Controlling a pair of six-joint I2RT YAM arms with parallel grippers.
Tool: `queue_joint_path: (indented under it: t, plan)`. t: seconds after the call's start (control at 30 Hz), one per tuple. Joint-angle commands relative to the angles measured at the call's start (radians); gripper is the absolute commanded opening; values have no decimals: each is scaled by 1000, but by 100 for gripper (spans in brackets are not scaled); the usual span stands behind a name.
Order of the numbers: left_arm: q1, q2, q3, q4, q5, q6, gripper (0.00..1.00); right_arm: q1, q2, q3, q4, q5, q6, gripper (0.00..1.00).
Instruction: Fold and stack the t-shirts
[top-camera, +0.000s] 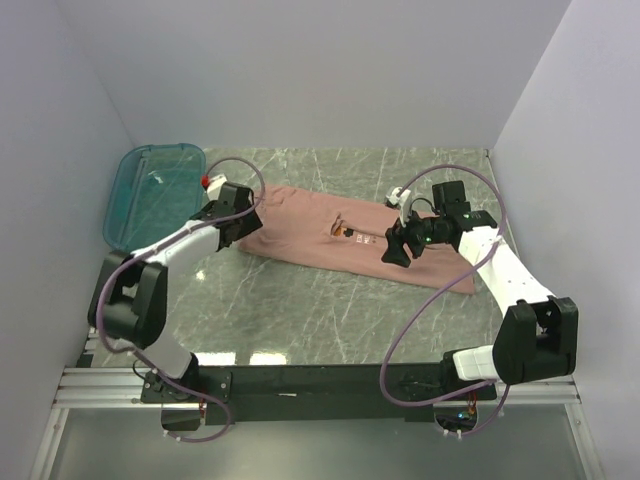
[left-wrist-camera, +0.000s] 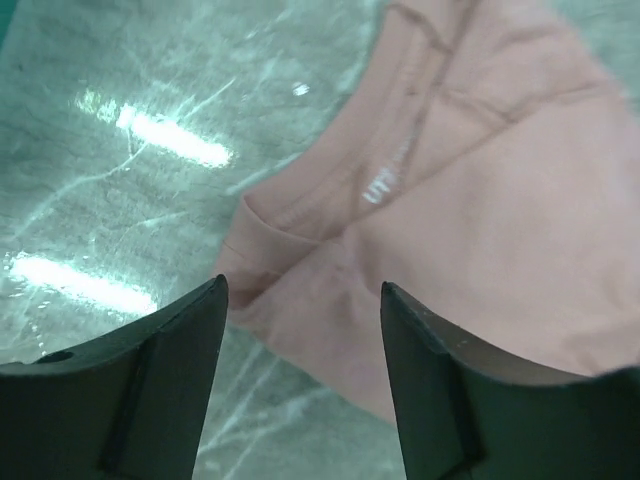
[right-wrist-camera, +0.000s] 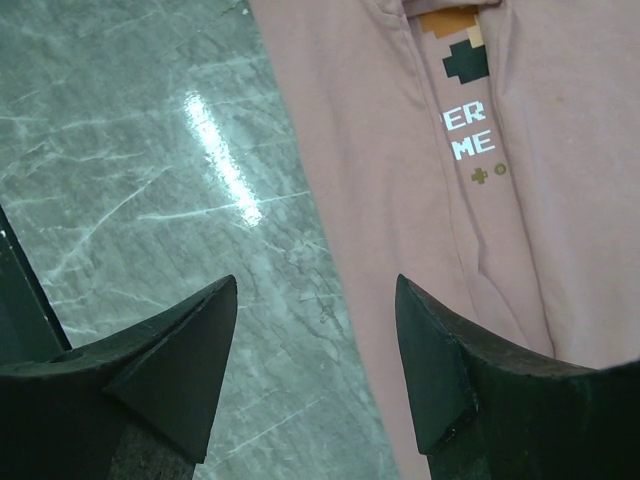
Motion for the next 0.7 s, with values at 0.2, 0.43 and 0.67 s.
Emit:
queue_joint_path:
  t: [0.2,0.43,0.67]
  plan:
    - [8,-326,6,-19,120,203,83,-8,53,64,38,11,76,71]
    - [104,-594,-92,-77,195,373,89,-9,296,311,-73,71,164,71]
    - [98,-762,-224,-100,198,444,89,-67,476,563,-378,117,-85,71]
